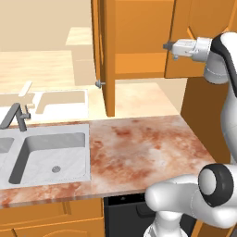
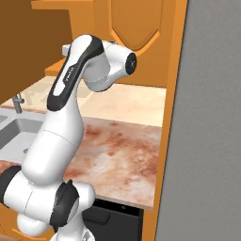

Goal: Open the cabinet and move the ladle to the pot. Then close the cabinet.

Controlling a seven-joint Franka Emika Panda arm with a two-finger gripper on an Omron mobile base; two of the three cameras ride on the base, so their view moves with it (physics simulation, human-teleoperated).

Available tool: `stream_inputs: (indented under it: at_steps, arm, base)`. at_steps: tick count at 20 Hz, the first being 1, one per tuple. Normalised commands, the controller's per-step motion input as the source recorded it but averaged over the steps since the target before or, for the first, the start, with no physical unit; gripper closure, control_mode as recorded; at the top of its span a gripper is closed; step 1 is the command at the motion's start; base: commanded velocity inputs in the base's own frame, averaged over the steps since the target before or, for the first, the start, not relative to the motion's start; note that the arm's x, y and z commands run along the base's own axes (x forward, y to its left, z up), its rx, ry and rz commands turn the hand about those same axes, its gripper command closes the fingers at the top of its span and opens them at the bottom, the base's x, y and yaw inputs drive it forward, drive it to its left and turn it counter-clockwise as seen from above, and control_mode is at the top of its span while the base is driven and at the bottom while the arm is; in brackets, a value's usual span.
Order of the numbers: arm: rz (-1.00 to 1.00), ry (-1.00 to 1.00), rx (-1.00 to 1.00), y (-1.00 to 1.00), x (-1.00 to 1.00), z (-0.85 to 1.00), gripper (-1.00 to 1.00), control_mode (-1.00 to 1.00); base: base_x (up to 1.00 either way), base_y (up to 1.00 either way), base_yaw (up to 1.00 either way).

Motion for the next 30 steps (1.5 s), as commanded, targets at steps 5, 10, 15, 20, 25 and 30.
stream_inputs:
  at_steps: [5, 10, 15, 20, 25, 30]
  arm:
    - [0.00, -0.26, -0.18, 0.43, -0.85, 0.61, -1.00, -1.00]
    - [-0.04, -0.19, -0.24, 0.18, -0.99, 0.72, -1.00, -1.00]
    - [-0.11, -0.02, -0.25, 0.00, -1.00, 0.36, -1.00, -1.00]
    - [-0.22, 0.00, -0.19, 0.00, -1.00, 0.09, -1.00, -1.00]
    - [-0.33, 0.02, -0.12, 0.28, -1.00, 0.00, -1.00, -1.00]
    - [-0.38, 0.01, -0.07, 0.51, -1.00, 0.00, -1.00, -1.00]
  base:
    - [0.00, 0.00, 0.00]
    - [0.00, 0.00, 0.00]
    - [0.00, 0.00, 0.00]
    - [0.00, 0.00, 0.00]
    - [0.00, 0.00, 0.00]
    - [0.00, 0.00, 0.00]
